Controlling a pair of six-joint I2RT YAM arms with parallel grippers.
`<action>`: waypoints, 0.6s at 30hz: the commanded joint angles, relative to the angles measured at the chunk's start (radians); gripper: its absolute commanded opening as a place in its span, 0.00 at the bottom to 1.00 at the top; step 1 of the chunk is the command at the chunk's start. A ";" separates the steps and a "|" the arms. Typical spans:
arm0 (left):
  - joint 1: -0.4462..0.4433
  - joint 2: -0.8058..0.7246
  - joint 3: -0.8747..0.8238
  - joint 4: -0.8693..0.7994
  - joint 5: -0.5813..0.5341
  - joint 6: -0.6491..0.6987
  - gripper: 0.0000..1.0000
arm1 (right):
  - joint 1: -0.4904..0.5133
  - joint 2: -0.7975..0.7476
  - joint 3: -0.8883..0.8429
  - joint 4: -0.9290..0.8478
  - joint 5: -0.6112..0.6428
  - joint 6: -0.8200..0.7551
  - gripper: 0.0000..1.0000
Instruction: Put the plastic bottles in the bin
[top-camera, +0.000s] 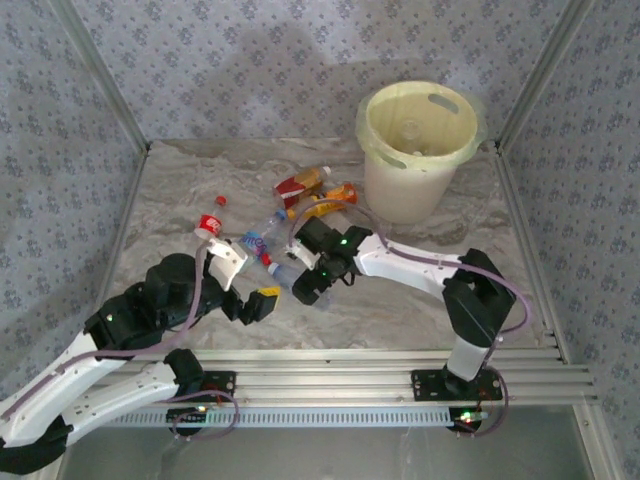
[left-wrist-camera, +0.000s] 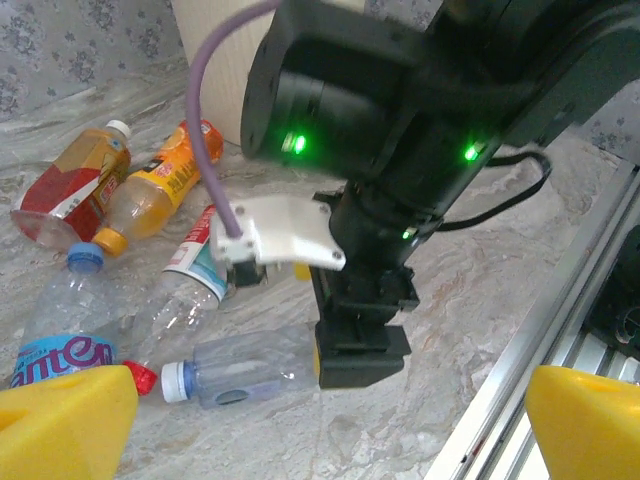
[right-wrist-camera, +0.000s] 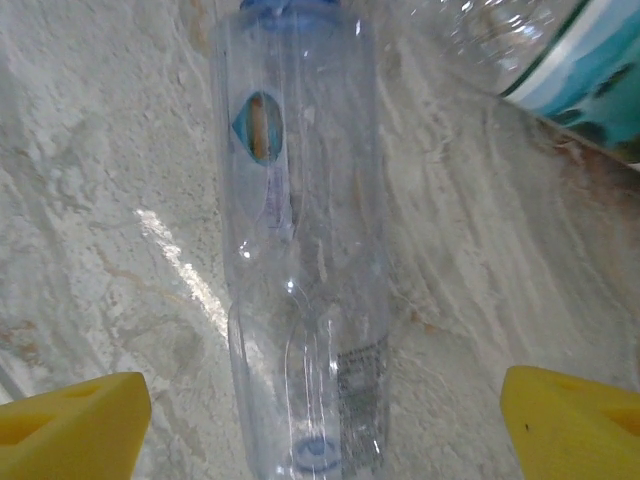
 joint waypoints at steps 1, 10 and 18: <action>0.004 -0.005 -0.011 -0.005 -0.012 0.016 1.00 | 0.024 0.046 0.046 0.001 0.041 -0.001 0.91; 0.004 0.002 -0.022 0.013 0.003 0.013 0.99 | 0.057 0.143 0.091 -0.037 0.101 -0.009 0.89; 0.004 0.001 -0.024 0.015 0.003 0.014 1.00 | 0.071 0.186 0.115 -0.064 0.121 -0.014 0.85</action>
